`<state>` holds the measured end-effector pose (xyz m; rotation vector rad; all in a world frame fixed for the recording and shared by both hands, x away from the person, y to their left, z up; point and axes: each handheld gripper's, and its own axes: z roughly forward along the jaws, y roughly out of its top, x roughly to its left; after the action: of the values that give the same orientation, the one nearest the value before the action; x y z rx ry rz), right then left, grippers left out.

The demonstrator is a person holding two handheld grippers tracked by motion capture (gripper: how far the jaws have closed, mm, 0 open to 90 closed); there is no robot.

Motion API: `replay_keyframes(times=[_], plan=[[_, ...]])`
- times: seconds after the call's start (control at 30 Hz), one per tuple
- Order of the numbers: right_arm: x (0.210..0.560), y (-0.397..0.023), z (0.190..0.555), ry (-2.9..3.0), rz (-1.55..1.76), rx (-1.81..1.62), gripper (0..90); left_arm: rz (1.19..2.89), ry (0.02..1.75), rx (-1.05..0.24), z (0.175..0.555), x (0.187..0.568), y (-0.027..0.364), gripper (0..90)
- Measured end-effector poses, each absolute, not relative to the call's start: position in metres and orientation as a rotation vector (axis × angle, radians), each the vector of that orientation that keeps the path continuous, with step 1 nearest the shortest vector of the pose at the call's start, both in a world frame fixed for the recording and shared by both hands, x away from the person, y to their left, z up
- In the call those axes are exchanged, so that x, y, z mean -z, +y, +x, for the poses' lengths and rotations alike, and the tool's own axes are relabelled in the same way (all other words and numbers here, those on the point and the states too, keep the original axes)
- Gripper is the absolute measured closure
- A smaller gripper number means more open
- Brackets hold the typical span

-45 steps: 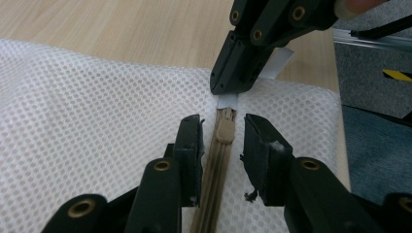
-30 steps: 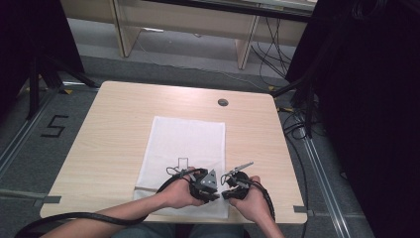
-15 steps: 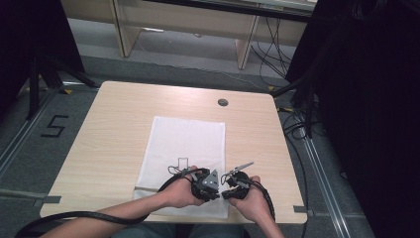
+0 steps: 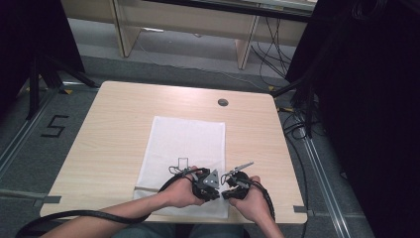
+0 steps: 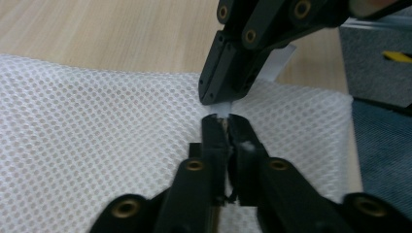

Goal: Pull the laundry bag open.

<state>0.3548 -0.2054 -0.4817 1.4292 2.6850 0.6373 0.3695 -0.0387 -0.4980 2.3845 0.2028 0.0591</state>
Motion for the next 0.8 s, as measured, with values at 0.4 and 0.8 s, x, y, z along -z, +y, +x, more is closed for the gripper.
replay_keyframes(times=[0.4,0.8], plan=[[0.4831,-0.2065,0.3573,2.700,1.394,-0.656,90.0,2.401,0.185,-0.075,0.3696,0.4998,-0.0407,84.4],[0.4826,-0.2054,0.3562,2.689,1.419,-0.645,90.0,2.397,0.209,-0.073,0.3672,0.4999,-0.0389,87.1]])
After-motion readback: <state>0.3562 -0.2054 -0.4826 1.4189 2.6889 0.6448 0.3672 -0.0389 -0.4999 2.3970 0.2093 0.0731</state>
